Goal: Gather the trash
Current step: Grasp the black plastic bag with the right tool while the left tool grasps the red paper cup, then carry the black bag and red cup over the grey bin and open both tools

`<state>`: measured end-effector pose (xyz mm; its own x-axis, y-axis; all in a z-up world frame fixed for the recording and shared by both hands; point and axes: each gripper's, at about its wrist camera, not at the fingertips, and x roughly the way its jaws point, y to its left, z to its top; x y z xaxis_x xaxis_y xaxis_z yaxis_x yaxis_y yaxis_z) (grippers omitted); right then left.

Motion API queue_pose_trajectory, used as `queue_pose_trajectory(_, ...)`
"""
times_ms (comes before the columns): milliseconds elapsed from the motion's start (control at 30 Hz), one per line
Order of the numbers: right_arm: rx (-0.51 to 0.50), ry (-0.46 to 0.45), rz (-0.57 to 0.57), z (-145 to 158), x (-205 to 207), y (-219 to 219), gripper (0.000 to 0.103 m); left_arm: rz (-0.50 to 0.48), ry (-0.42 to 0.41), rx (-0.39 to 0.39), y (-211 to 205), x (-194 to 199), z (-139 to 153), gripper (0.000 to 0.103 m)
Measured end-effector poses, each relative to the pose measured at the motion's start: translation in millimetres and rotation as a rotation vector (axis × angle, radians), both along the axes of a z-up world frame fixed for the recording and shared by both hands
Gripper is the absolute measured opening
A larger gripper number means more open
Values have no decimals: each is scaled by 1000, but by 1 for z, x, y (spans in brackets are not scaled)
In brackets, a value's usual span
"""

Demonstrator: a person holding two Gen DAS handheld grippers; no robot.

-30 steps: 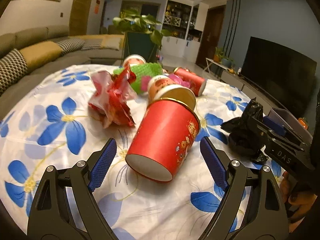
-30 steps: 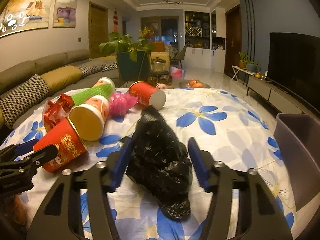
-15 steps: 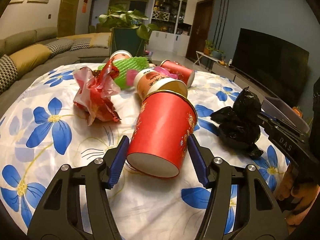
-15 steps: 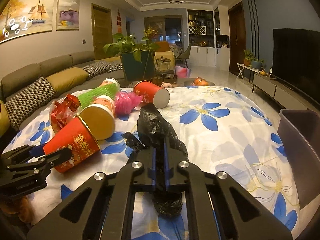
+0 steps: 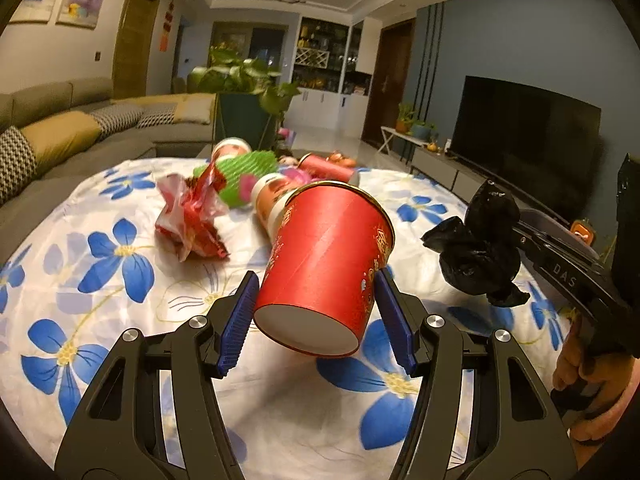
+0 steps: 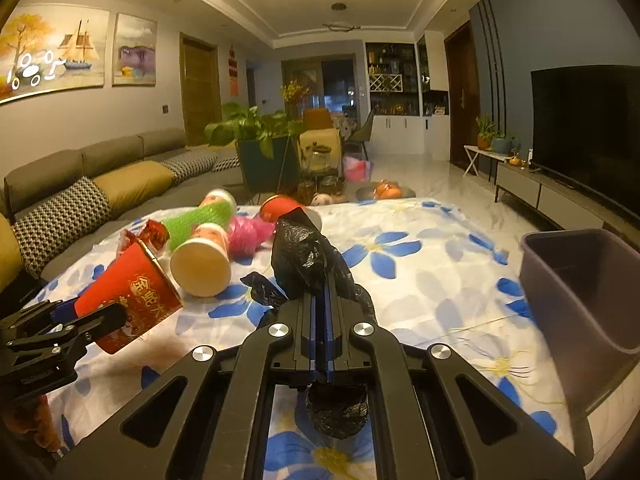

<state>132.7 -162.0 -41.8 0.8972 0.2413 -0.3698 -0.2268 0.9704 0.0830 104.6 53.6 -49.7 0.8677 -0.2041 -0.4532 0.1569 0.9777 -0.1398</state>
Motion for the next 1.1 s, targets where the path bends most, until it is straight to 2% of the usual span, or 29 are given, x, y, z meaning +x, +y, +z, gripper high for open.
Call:
queue_pose_trajectory(633,18,-91,-97,32,-32,-45,4,-52,-91,21,-52,-1,41,58)
queue_pose_trajectory(1100,43,-122,-188,44,-35,-85,4,-133,-108,54,-104,20,52,58)
